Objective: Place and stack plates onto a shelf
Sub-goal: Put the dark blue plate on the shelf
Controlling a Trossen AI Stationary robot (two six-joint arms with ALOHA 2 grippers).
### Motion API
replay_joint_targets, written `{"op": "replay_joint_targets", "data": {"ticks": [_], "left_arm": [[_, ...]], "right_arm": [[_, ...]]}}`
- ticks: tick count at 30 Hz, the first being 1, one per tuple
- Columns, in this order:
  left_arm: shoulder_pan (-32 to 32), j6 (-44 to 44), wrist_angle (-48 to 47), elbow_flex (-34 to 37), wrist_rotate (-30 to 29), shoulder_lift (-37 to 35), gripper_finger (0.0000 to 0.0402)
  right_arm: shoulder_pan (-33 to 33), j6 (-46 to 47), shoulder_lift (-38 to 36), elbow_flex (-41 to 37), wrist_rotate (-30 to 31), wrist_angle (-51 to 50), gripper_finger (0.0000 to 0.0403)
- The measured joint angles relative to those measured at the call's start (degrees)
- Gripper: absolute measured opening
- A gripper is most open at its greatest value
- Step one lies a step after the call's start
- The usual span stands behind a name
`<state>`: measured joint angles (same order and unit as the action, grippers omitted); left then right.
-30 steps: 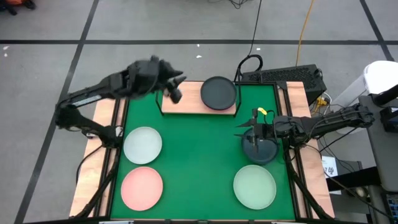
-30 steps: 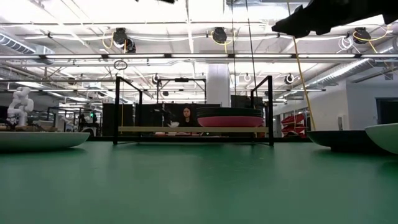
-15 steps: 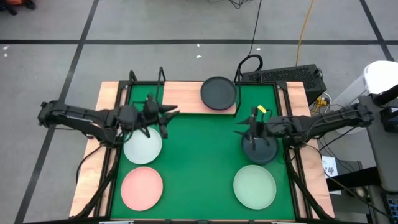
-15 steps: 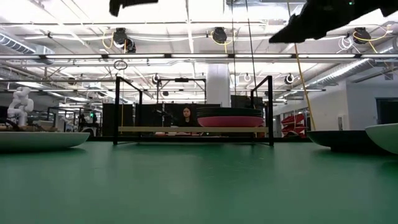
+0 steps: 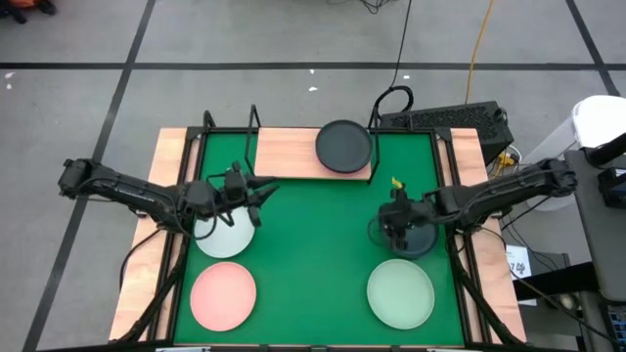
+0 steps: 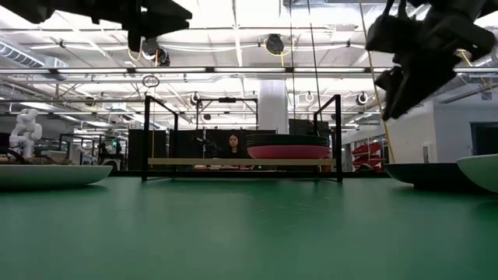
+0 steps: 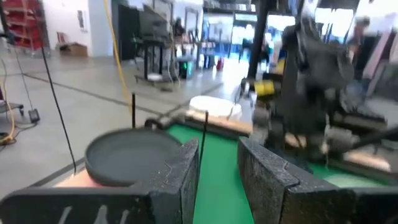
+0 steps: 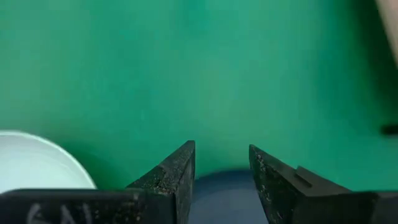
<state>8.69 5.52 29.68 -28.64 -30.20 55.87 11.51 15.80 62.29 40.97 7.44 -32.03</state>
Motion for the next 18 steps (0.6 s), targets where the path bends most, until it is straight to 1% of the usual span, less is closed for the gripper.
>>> {"op": "replay_joint_targets", "data": {"ticks": [3,9,13,18], "left_arm": [[-0.2,0.2,1.2,0.0,-0.1,-0.1,0.0115],[0.1,1.0,-0.8,0.0,0.1,0.0,0.0115],[0.2,2.0,-1.7,0.0,0.1,0.0,0.0115],[0.2,2.4,-2.6,0.0,0.1,0.0,0.0115]], "right_arm": [[1.7,2.2,3.1,0.0,0.0,0.1,0.0132],[2.6,9.4,8.8,0.0,-0.1,-2.9,0.0132],[2.9,15.7,11.1,0.0,-0.9,-3.4,0.0132],[2.9,18.3,13.2,0.0,-1.6,-2.1,0.0132]]}}
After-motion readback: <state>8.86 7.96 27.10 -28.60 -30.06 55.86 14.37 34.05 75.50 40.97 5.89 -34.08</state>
